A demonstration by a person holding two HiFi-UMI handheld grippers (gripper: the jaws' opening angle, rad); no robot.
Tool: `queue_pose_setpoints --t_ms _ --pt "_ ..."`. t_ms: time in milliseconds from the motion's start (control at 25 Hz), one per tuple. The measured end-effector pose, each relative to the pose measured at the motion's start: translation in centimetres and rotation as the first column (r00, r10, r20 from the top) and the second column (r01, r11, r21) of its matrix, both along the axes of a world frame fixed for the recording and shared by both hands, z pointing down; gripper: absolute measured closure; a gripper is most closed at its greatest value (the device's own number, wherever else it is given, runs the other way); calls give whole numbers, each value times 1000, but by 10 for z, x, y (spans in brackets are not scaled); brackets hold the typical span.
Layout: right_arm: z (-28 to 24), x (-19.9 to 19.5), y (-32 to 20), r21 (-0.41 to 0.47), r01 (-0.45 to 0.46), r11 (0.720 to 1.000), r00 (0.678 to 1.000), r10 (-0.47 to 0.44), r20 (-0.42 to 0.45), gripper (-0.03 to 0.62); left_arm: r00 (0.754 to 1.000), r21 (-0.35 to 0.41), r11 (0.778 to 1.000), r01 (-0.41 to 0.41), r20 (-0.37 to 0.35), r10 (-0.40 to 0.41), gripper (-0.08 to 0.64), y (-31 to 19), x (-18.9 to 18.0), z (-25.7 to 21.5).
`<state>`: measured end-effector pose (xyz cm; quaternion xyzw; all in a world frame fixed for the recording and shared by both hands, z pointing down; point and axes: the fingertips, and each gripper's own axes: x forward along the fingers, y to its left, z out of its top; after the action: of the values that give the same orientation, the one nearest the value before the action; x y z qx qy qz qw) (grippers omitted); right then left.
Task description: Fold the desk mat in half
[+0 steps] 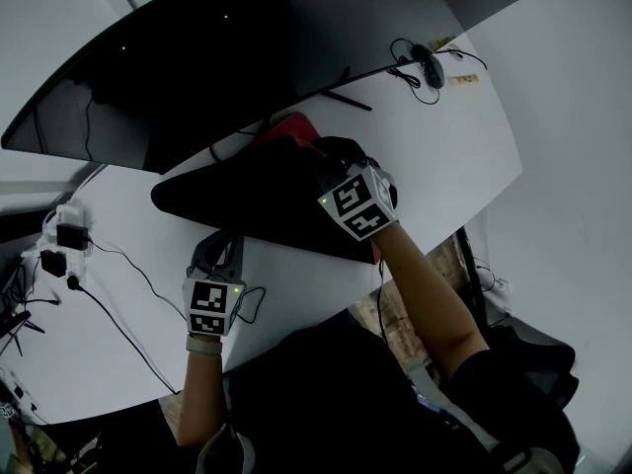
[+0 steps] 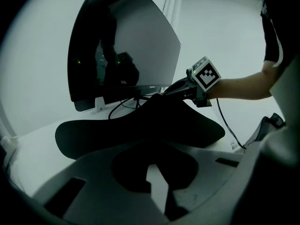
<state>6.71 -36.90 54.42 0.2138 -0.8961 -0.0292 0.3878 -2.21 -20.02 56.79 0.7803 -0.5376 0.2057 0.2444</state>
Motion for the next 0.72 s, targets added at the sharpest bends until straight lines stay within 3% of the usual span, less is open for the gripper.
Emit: queue_pose_setpoints --t_ms 720 --pt "43 -14 -44 -36 -29 999 1000 28 -13 518 1000 -31 999 -13 6 13 558 -20 -2 18"
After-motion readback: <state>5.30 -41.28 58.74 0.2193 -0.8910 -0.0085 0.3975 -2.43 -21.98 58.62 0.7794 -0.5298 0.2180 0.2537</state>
